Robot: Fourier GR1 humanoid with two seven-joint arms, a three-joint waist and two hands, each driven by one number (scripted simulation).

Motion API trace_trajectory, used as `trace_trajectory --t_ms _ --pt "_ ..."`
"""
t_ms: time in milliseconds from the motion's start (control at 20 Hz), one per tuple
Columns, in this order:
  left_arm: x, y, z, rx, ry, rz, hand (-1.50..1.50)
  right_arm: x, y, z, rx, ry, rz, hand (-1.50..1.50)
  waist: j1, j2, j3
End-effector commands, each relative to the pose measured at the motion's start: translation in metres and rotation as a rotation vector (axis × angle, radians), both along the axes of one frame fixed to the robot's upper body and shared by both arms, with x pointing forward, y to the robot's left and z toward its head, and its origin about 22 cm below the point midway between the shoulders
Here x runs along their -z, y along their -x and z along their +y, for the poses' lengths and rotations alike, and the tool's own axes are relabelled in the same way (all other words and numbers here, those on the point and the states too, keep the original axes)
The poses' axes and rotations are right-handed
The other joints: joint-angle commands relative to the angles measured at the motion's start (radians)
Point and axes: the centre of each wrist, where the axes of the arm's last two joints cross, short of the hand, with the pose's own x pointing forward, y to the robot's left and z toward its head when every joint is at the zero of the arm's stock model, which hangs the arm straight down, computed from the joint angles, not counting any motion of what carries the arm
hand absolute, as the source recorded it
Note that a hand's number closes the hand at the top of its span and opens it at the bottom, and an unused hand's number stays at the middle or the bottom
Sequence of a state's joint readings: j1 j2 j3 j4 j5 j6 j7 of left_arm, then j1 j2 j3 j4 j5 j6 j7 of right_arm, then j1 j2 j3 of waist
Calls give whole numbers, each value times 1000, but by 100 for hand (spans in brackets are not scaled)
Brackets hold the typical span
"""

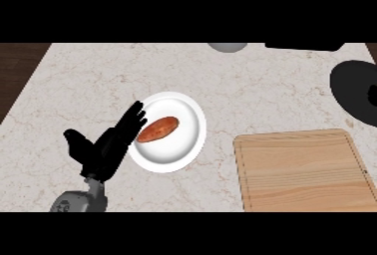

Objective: Pick the bell pepper from the cutting board and place it in the pan

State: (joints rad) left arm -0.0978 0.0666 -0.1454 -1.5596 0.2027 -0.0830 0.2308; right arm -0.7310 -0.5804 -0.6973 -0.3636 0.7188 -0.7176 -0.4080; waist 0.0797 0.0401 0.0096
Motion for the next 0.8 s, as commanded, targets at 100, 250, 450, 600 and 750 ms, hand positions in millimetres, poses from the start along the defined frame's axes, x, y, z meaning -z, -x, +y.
trace_trajectory --t_ms 100,250,450,600,750 --pt "-3 -4 -4 21 -7 -12 0 13 36 -38 61 -61 266 -150 22 19 0" --pt "-7 -3 -2 40 1 -30 0 11 29 -32 55 -117 300 -150 49 19 3" --pt "-8 -5 -9 29 1 -25 0 7 15 -20 -22 -210 210 -150 32 13 7" --pt "-4 -6 -7 14 0 -17 0 -2 6 -15 -97 -285 55 -150 5 4 8" --pt "-8 -7 9 -1 -8 -6 0 -3 7 -18 -121 -365 -77 -150 2 0 9"
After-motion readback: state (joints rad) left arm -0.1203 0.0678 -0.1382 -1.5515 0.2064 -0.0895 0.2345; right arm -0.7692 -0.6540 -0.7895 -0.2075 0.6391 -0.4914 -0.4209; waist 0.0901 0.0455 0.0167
